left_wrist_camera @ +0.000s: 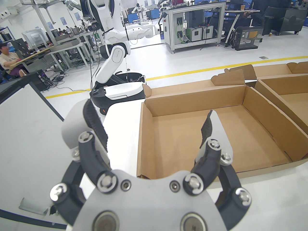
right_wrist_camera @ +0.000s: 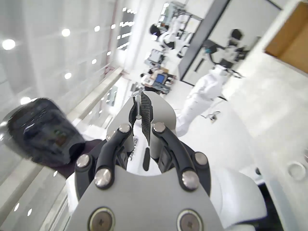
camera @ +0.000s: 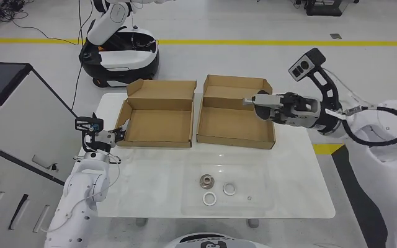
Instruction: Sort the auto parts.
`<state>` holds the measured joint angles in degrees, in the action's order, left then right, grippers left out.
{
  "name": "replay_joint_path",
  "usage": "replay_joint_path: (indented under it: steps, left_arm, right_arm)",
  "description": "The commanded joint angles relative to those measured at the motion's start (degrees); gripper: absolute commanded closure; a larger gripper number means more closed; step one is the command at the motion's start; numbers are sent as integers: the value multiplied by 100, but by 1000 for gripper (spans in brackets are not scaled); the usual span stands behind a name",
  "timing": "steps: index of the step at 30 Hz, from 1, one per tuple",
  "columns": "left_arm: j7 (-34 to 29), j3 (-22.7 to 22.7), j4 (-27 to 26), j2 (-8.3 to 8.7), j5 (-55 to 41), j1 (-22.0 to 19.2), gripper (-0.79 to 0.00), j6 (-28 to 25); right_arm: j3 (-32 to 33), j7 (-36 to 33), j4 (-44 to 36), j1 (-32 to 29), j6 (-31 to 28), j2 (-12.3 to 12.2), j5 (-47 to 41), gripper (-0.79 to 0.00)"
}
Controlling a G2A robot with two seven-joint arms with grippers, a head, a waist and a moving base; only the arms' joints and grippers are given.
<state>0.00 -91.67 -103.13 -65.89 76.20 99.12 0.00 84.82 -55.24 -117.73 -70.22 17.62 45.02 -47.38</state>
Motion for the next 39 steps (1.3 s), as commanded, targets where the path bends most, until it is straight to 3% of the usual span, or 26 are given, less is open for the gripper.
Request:
replay_joint_path:
  steps: [1,6,10,18,23,29,39]
  left_arm:
    - [0,0,0,0,0,0,-785,0]
    - [0,0,0,0,0,0,-785,0]
    - [0,0,0,0,0,0,-785,0]
    - [0,0,0,0,0,0,-785,0]
    - [0,0,0,0,0,0,-785,0]
    - [0,0,0,0,0,0,-785,0]
    - [0,0,0,0,0,0,-785,0]
  right_arm:
    - [69,-80,-40,95,629,-59,672,0]
    - [-84,-619,-230,576,1631,-226,2430,0]
    - [-532,-1156,-141,1263,1986,-310,3481,0]
    - [-2198,-1755,568,3109,1388,-362,5126,0]
    - [-3464,-2171,1297,4359,973,-199,5709,0]
    - [-4910,-2466,2071,5533,678,165,6029,0]
    - [-6548,-2473,3096,6434,671,746,5890,0]
